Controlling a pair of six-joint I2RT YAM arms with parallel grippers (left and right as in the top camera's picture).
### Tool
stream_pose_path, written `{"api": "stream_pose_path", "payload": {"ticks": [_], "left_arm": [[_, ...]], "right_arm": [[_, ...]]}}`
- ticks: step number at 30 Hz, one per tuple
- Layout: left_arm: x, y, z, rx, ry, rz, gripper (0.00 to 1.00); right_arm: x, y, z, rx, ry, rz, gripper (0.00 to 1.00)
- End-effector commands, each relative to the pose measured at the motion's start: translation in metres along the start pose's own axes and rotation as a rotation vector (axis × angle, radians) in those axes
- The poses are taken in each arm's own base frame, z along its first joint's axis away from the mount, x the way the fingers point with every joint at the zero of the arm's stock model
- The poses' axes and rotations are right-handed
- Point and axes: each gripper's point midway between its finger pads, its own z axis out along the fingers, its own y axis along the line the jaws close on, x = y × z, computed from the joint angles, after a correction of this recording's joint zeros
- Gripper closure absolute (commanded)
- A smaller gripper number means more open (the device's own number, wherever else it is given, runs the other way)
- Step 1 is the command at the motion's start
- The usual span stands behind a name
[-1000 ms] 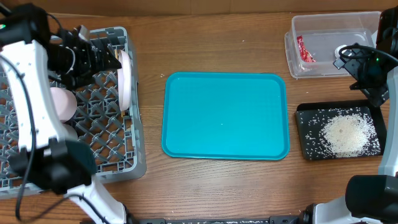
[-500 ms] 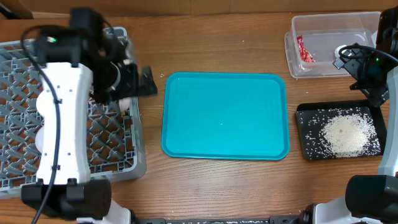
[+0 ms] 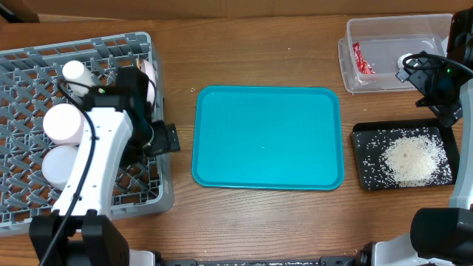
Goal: Sort waste into correct bins and load items into the dishwasher
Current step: 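Lower the plate upright into the rack's right-side slots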
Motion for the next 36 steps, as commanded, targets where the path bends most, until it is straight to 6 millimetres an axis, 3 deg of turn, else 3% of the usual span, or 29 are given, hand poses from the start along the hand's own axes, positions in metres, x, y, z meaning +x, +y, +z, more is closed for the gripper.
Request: {"api": "stream_pose_path", "payload": {"ticks": [1, 7, 12, 16, 23, 30, 36], "left_arm": [[0.003, 0.005, 0.027, -0.032, -0.003, -0.070, 0.05], [-0.001, 0.001, 0.048, -0.011, -0.037, -0.092, 0.13], [0.003, -0.001, 0.051, -0.014, -0.024, -0.080, 0.16], [0.007, -0.010, 0.051, 0.022, -0.009, -0.068, 0.41], [0.016, -0.008, 0.051, 0.011, 0.027, -0.066, 0.41], [0.030, -0.003, 0.050, -0.012, 0.083, -0.061, 0.64], [0.042, 0.002, 0.048, -0.035, 0.131, -0.063, 0.73]], "right_arm": [[-0.003, 0.000, -0.003, -0.003, -0.015, 0.006, 0.00], [-0.003, 0.000, -0.003, -0.003, -0.015, 0.007, 0.00], [-0.003, 0.000, -0.003, -0.003, -0.016, 0.007, 0.00], [-0.003, 0.000, -0.003, -0.003, -0.015, 0.007, 0.00], [-0.003, 0.000, -0.003, -0.003, -0.015, 0.007, 0.00], [-0.003, 0.000, -0.003, -0.003, -0.016, 0.007, 0.00], [-0.003, 0.000, -0.003, -0.003, -0.015, 0.006, 0.00]]}}
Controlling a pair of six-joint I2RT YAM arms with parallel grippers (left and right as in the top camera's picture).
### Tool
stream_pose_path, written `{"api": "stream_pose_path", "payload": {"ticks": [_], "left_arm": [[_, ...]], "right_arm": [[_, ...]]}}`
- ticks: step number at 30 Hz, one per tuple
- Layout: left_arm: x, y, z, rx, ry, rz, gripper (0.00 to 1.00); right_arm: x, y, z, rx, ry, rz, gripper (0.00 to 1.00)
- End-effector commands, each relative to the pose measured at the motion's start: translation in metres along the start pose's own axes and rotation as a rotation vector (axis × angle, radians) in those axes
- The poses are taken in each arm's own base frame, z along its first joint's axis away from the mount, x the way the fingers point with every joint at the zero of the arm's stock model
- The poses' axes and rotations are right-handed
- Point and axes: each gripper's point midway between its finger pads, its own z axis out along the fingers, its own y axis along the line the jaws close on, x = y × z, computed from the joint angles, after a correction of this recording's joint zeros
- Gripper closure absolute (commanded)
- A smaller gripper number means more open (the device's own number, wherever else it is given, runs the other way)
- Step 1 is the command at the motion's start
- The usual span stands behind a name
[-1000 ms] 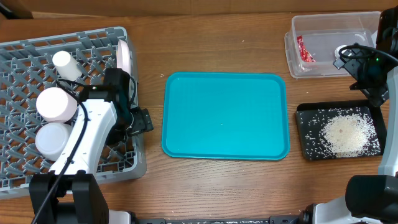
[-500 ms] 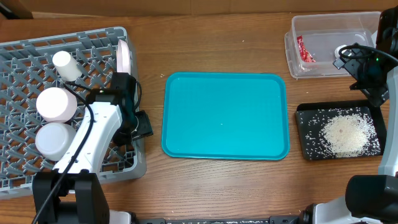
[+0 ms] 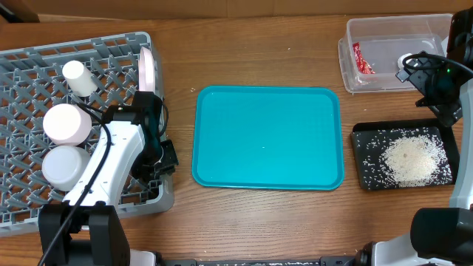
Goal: Sort waste into correct bins and load items into the dishwasher
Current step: 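Lower the plate upright into the rack's right-side slots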
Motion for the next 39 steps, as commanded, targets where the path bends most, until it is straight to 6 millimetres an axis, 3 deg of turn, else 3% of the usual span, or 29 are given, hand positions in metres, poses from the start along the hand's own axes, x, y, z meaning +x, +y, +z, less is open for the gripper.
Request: {"api": "stream_pose_path", "payload": {"ticks": [1, 7, 33, 39], "left_arm": [[0.008, 0.001, 0.001, -0.009, 0.030, 0.007, 0.75], [0.015, 0.008, 0.000, -0.046, 0.056, 0.005, 0.94], [0.054, 0.018, -0.005, -0.076, 0.218, -0.023, 0.96], [0.043, 0.040, -0.007, -0.217, 0.143, -0.145, 0.96]], "right_arm": [[-0.003, 0.000, -0.003, -0.003, -0.015, 0.006, 0.00], [-0.003, 0.000, -0.003, -0.003, -0.015, 0.006, 0.00], [-0.003, 0.000, -0.003, -0.003, -0.015, 0.006, 0.00], [-0.003, 0.000, -0.003, -0.003, -0.015, 0.006, 0.00]]}}
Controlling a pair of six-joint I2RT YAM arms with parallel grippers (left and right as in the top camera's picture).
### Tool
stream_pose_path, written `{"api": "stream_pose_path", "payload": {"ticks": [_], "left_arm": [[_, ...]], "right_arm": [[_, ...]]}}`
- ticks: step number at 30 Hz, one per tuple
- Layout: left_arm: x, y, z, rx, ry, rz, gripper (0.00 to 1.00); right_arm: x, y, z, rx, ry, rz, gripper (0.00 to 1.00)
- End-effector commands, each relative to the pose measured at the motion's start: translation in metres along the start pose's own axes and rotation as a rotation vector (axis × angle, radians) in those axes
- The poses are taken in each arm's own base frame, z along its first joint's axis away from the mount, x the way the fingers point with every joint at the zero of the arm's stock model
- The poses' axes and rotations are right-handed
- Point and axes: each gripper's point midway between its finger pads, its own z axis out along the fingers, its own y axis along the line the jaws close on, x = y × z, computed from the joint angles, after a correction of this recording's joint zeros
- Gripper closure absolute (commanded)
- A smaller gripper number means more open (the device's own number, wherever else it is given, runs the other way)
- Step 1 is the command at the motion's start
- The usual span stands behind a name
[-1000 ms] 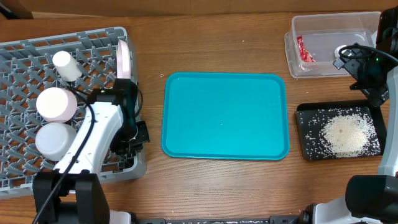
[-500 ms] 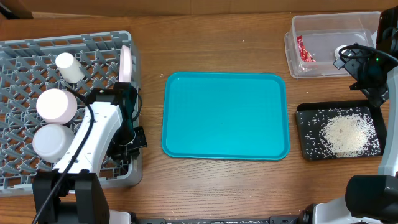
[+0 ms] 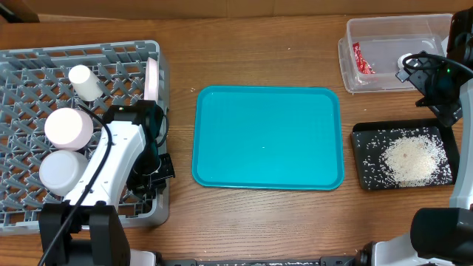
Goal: Sort waste into correct bins and load items into the dishwasher
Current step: 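Lower the plate upright into the rack's right-side slots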
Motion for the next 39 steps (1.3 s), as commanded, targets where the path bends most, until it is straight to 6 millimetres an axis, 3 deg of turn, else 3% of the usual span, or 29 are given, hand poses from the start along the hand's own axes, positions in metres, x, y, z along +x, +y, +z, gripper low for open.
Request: {"api": "stream_pose_path", "payload": {"ticks": [1, 3, 6, 10, 13, 15, 17, 20, 26, 34, 39], "left_arm": [[-0.002, 0.022, -0.001, -0.117, -0.033, -0.177, 0.96], [-0.011, 0.040, -0.004, -0.218, -0.104, -0.266, 0.95], [-0.022, 0.051, -0.008, -0.275, -0.177, -0.309, 0.96], [-0.037, 0.050, -0.011, -0.274, -0.246, -0.319, 0.94], [-0.045, 0.047, -0.012, -0.254, -0.280, -0.325, 0.88], [-0.048, 0.046, -0.012, -0.252, -0.292, -0.321, 0.89], [-0.049, 0.047, -0.013, -0.260, -0.298, -0.309, 0.96], [-0.049, 0.047, -0.013, -0.265, -0.292, -0.275, 0.96], [-0.049, 0.035, -0.009, -0.203, -0.266, -0.227, 0.96], [-0.066, 0.001, -0.009, -0.055, -0.298, -0.028, 0.96], [-0.071, -0.005, -0.011, -0.036, -0.323, -0.013, 0.96]], "right_arm": [[-0.003, 0.000, -0.003, -0.003, -0.015, 0.006, 0.00], [-0.003, 0.000, -0.003, -0.002, -0.015, 0.006, 0.00], [-0.003, 0.000, -0.003, -0.002, -0.015, 0.006, 0.00], [-0.003, 0.000, -0.003, -0.003, -0.015, 0.006, 0.00], [-0.003, 0.000, -0.003, -0.002, -0.015, 0.006, 0.00], [-0.003, 0.000, -0.003, -0.002, -0.015, 0.006, 0.00], [-0.003, 0.000, -0.003, -0.002, -0.015, 0.006, 0.00], [-0.003, 0.000, -0.003, -0.003, -0.015, 0.006, 0.00], [-0.003, 0.000, -0.003, -0.003, -0.015, 0.006, 0.00], [-0.003, 0.000, -0.003, -0.002, -0.015, 0.006, 0.00], [-0.003, 0.000, -0.003, -0.002, -0.015, 0.006, 0.00]]}}
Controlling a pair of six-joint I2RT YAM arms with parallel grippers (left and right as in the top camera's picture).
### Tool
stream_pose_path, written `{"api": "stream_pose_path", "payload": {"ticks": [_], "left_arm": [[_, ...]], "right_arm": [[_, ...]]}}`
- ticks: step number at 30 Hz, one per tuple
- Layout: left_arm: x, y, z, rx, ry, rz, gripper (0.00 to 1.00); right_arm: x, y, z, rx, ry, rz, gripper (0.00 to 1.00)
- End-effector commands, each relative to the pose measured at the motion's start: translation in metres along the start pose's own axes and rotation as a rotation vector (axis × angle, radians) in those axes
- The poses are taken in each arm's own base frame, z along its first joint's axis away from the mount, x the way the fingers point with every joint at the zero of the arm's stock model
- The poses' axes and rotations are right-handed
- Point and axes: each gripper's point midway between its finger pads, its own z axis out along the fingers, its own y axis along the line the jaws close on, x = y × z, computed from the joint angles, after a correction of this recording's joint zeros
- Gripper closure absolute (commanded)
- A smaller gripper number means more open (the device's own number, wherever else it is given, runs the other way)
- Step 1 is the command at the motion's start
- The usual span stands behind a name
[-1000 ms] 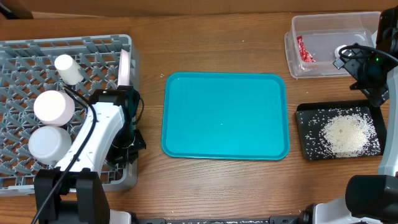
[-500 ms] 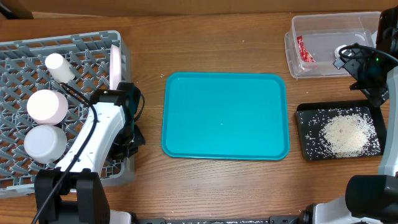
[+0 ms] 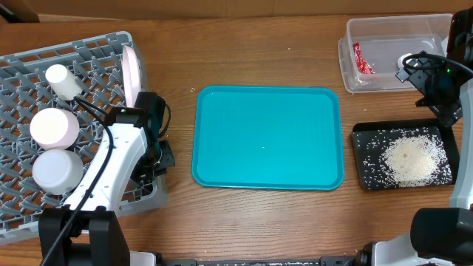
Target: Sort waste into correct bins and load items into the dishwasher
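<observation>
The grey dishwasher rack (image 3: 22, 214) lies skewed at the left. It holds an upright pink plate (image 3: 131, 72), a small white cup (image 3: 60, 81), a pink cup (image 3: 53, 128) and a white cup (image 3: 57, 170). My left gripper (image 3: 161, 155) is down against the rack's right edge; its jaws are hidden under the arm. The teal tray (image 3: 267, 137) in the middle is bare. My right arm (image 3: 436, 85) hangs at the far right between the two bins, and its fingers do not show clearly.
A clear plastic bin (image 3: 347, 55) at the back right holds a red wrapper (image 3: 362, 59). In front of it a black tray (image 3: 362, 159) holds spilled rice. Bare wooden table surrounds the teal tray.
The rack has shifted left and turned anticlockwise, carrying the plate and cups with it. My left gripper is still at the rack's right edge. The right arm has not moved.
First my left arm reached over the rack near the pink plate. Then the plate stood uncovered and the gripper sat lower, at the rack's right edge. From there the rack moved toward the front and then left, turning; the right side stayed unchanged.
</observation>
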Motion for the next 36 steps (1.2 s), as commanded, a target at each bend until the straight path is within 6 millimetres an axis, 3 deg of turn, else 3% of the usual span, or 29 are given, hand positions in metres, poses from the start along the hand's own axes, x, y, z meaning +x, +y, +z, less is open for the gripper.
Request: {"api": "stream_pose_path", "payload": {"ticks": [1, 4, 5, 6, 7, 8, 10, 11, 18, 23, 30, 36], "left_arm": [[-0.018, 0.001, 0.002, -0.031, -0.067, 0.044, 0.96], [-0.018, 0.001, 0.002, -0.031, -0.066, 0.047, 0.95], [-0.018, 0.001, 0.002, -0.030, -0.065, 0.046, 0.89], [-0.017, 0.000, 0.002, -0.025, -0.062, 0.047, 0.73], [-0.016, -0.001, 0.002, -0.018, -0.056, 0.048, 0.46], [-0.015, -0.002, 0.002, -0.011, -0.051, 0.048, 0.30], [-0.013, -0.002, 0.002, -0.013, -0.043, 0.049, 0.19], [-0.011, -0.001, 0.002, -0.017, -0.037, 0.050, 0.00], [-0.005, -0.004, 0.001, 0.007, -0.007, 0.036, 0.00], [-0.003, -0.002, -0.016, 0.010, 0.011, 0.038, 0.00], [-0.016, -0.003, -0.073, 0.065, -0.069, 0.028, 0.00], [-0.035, -0.007, -0.132, 0.171, -0.259, 0.004, 0.00]], "right_arm": [[-0.004, 0.000, -0.003, -0.004, -0.016, 0.006, 0.00], [-0.004, 0.000, -0.003, -0.004, -0.017, 0.006, 0.00], [-0.004, 0.000, -0.003, -0.004, -0.016, 0.006, 0.00], [-0.004, 0.000, -0.003, -0.004, -0.016, 0.006, 0.00], [-0.004, 0.000, -0.003, -0.003, -0.016, 0.006, 0.00], [-0.004, 0.000, -0.003, -0.004, -0.016, 0.006, 0.00], [-0.004, 0.000, -0.003, -0.004, -0.016, 0.006, 0.00], [-0.004, 0.000, -0.003, -0.004, -0.016, 0.006, 0.00], [-0.004, 0.000, -0.003, -0.004, -0.016, 0.006, 0.00], [-0.004, 0.000, -0.003, -0.004, -0.016, 0.006, 0.00], [-0.004, 0.000, -0.003, -0.003, -0.016, 0.006, 0.00], [-0.004, 0.000, -0.003, -0.003, -0.016, 0.006, 0.00]]}}
